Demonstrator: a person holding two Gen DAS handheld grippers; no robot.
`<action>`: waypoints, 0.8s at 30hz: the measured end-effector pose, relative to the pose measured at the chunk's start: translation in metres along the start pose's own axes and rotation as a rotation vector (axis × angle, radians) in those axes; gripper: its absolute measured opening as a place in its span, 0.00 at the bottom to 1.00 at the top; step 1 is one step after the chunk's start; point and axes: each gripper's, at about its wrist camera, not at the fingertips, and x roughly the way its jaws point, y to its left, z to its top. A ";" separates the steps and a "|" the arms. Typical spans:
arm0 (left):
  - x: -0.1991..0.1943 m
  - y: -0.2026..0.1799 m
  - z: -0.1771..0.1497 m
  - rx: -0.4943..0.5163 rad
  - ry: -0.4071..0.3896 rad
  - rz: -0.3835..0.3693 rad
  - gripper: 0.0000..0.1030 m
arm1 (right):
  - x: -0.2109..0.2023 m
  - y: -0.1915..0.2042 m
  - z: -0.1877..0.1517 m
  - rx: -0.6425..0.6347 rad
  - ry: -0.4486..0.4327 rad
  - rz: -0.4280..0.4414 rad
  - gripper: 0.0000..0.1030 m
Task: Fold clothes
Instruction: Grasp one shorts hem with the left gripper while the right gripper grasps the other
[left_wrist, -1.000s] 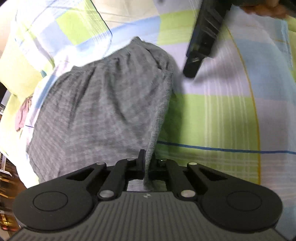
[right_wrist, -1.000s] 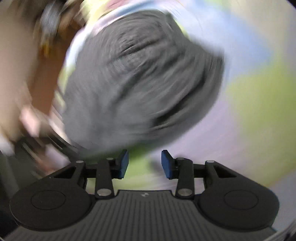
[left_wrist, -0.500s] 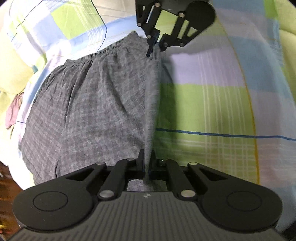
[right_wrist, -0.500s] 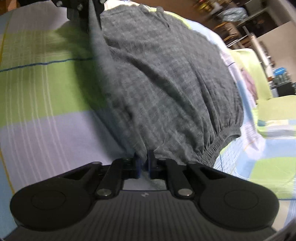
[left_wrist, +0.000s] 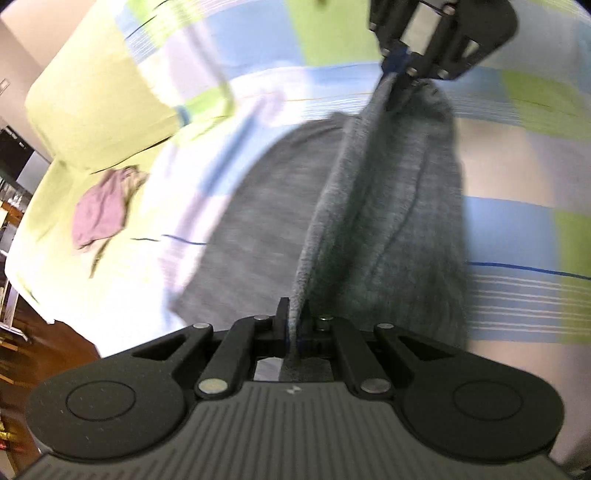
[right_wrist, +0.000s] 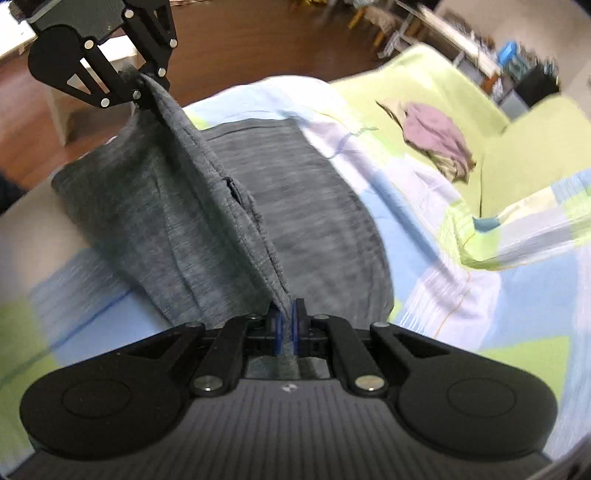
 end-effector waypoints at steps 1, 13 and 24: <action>0.012 0.015 0.000 -0.010 0.007 -0.018 0.00 | 0.015 -0.012 0.008 0.023 0.014 0.016 0.03; 0.120 0.083 -0.013 -0.132 0.111 -0.366 0.19 | 0.105 -0.071 -0.013 0.291 0.144 0.220 0.48; 0.134 0.113 -0.011 -0.120 0.069 -0.396 0.03 | 0.090 -0.106 -0.040 0.510 0.090 0.218 0.06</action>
